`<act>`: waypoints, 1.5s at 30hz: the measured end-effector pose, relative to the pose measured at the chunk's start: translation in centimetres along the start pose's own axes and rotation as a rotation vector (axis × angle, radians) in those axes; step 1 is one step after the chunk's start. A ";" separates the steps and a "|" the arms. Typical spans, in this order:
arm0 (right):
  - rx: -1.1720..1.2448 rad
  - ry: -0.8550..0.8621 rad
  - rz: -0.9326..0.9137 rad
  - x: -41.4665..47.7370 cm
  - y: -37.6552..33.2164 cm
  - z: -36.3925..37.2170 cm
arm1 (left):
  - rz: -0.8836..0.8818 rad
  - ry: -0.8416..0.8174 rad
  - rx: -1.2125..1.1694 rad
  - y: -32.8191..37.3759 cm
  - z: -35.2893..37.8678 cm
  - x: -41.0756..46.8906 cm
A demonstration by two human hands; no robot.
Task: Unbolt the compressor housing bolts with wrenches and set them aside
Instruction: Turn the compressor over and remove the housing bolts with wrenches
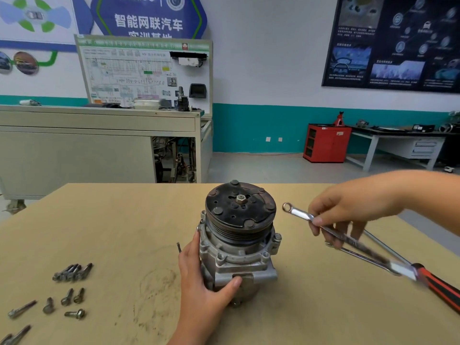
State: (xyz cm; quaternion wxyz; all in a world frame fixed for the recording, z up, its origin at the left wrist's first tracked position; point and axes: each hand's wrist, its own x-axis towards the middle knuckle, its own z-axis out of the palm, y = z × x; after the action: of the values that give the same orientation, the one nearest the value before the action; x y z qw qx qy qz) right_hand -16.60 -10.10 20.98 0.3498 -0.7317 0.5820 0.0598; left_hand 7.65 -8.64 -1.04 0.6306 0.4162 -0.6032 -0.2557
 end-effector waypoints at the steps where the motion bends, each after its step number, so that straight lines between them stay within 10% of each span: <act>1: 0.107 -0.009 -0.008 -0.3 0.3 0.8 | -0.004 -0.001 -0.004 0.0 0.0 0.0; 7: 0.720 -0.020 -0.112 -0.6 -0.5 6.2 | 0.005 0.008 -0.020 0.1 0.0 0.0; 14: 0.769 0.029 -0.090 0.2 -1.1 7.8 | 0.015 0.013 -0.008 0.1 0.1 -0.1; 29: 0.217 -0.237 -0.008 1.3 -0.9 2.9 | 0.034 0.009 -0.018 -0.1 0.1 -0.1; 38: -0.454 0.187 -0.161 2.6 -1.0 -0.1 | 0.024 0.006 -0.009 0.1 0.0 0.0; 45: 0.268 0.046 -0.091 0.0 1.0 2.9 | 0.004 0.006 -0.020 0.3 -0.1 0.0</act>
State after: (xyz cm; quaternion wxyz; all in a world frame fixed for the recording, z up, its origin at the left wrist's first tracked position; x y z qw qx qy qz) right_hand -16.57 -8.54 18.37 0.4333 -0.7051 0.5590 -0.0514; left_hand 7.69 -8.48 -0.73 0.6369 0.4095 -0.5995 -0.2594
